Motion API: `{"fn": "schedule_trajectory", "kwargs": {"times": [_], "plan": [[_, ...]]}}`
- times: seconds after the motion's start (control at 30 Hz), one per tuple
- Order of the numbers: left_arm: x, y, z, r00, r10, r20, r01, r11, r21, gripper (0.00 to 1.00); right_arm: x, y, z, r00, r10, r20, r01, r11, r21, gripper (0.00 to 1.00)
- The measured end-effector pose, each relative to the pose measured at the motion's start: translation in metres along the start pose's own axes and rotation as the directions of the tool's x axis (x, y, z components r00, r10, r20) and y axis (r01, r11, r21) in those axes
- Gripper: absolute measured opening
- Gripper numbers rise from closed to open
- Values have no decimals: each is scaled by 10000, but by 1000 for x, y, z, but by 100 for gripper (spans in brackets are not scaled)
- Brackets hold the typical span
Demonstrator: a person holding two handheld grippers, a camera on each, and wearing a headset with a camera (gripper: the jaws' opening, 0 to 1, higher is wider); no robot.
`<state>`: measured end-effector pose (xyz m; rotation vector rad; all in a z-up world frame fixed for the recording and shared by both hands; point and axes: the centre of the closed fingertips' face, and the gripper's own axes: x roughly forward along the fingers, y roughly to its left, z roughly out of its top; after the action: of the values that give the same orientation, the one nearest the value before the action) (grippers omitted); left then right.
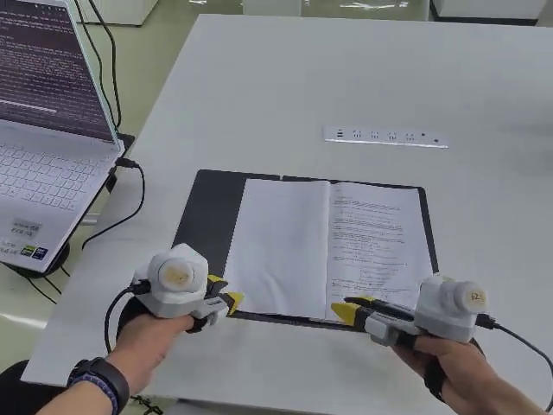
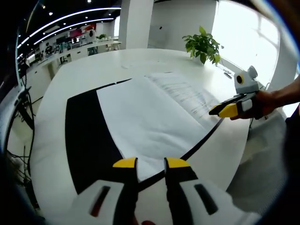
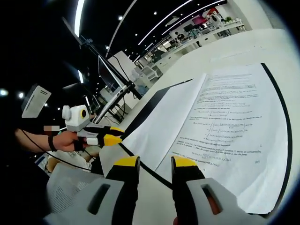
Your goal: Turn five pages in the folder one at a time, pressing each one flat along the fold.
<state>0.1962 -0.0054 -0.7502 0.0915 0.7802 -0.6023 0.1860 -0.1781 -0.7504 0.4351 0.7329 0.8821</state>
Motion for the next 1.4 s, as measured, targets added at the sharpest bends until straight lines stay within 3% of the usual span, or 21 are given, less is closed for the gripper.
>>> {"fn": "schedule_trajectory", "kwargs": {"times": [0.37, 0.63, 0.8, 0.97, 1.23, 1.4], "plan": [[-20, -3, 18, 9989, 39, 463, -45, 9999, 133, 30, -35, -12, 14, 9977, -669, 121, 675, 9957, -635, 38], [-34, -6, 35, 9967, 62, 815, -95, 9992, 400, 35, -68, -16, 42, 9890, -1247, 799, 1347, 9818, -1339, 47], [-43, -10, 40, 9957, 129, 914, -194, 9973, 706, 40, -87, -15, 56, 9805, -1431, 1345, 1619, 9766, -1413, 50], [-56, -12, 45, 9937, 162, 1111, -243, 9971, 725, 43, -102, -12, 54, 9745, -1676, 1491, 1891, 9714, -1435, 55], [-73, -17, 44, 9931, 142, 1168, -229, 9970, 734, 55, -119, -8, 40, 9720, -2047, 1153, 2235, 9569, -1855, 65], [-83, -19, 43, 9917, 158, 1278, -202, 9992, 333, 66, -128, -1, 41, 9704, -2163, 1073, 2354, 9463, -2217, 71]]}}
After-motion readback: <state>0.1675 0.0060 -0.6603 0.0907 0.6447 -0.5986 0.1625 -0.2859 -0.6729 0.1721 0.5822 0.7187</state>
